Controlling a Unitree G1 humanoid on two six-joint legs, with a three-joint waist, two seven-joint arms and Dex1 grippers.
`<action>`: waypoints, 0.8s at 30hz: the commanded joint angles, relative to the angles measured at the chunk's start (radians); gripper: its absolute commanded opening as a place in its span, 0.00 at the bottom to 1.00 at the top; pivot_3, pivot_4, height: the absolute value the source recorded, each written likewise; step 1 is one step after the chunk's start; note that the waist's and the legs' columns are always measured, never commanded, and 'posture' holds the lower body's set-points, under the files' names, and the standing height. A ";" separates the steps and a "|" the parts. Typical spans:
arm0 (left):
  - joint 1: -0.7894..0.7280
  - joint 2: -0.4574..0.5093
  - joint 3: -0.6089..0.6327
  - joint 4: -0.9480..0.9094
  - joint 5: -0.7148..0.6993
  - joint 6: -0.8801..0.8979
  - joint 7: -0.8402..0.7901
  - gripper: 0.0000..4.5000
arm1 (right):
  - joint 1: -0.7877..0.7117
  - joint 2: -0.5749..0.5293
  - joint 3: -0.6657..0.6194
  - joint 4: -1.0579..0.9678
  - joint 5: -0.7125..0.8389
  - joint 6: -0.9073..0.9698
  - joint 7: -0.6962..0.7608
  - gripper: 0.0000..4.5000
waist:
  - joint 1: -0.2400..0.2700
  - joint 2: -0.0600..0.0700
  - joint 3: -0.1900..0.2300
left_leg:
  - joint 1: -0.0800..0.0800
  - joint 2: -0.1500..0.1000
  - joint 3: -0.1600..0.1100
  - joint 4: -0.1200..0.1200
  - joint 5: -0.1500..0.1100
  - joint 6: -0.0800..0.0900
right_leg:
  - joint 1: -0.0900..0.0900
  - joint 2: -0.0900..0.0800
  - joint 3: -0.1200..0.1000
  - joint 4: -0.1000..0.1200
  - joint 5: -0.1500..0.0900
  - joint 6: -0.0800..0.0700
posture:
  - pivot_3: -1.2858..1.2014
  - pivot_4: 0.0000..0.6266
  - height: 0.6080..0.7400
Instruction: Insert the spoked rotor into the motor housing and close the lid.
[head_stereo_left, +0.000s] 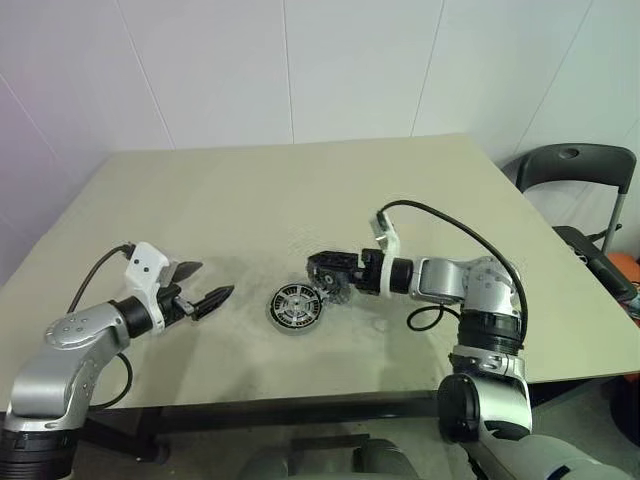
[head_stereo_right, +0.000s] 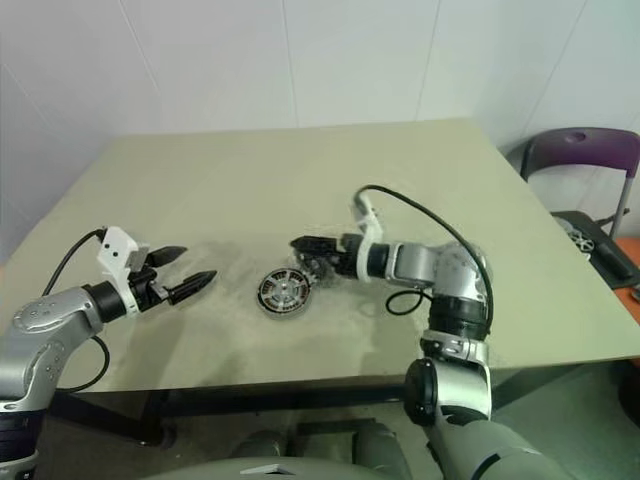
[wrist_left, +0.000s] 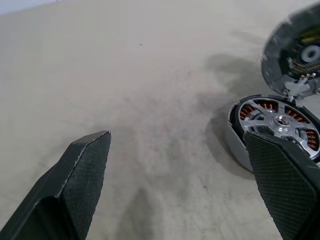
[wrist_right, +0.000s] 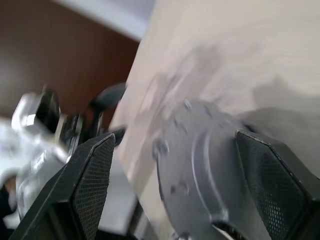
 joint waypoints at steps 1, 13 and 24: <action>-0.006 0.016 0.035 -0.020 -0.013 -0.011 -0.007 1.00 | -0.033 0.014 0.090 -0.098 0.022 0.025 0.000 0.89 | 0.001 0.000 0.000 | 0.000 0.000 0.000 0.000 0.000 0.000 | 0.000 0.000 0.000 0.000 0.000 0.000 | 0.52 0.00 1.00; 0.018 0.003 0.037 -0.075 -0.020 0.011 0.019 1.00 | -0.006 -0.279 0.563 -0.204 -0.247 -0.533 0.437 0.89 | 0.002 0.000 0.000 | -0.001 -0.001 0.001 0.001 0.000 0.000 | 0.001 -0.001 -0.001 -0.003 0.000 0.001 | 0.52 0.00 1.00; 0.020 0.004 0.034 -0.071 -0.029 0.011 0.025 1.00 | 0.026 -0.407 0.795 -0.113 -0.464 -0.812 0.732 1.00 | 0.005 -0.001 0.000 | -0.001 0.000 0.000 0.000 0.000 0.000 | 0.001 -0.001 -0.001 -0.002 0.000 0.000 | 0.52 0.00 1.00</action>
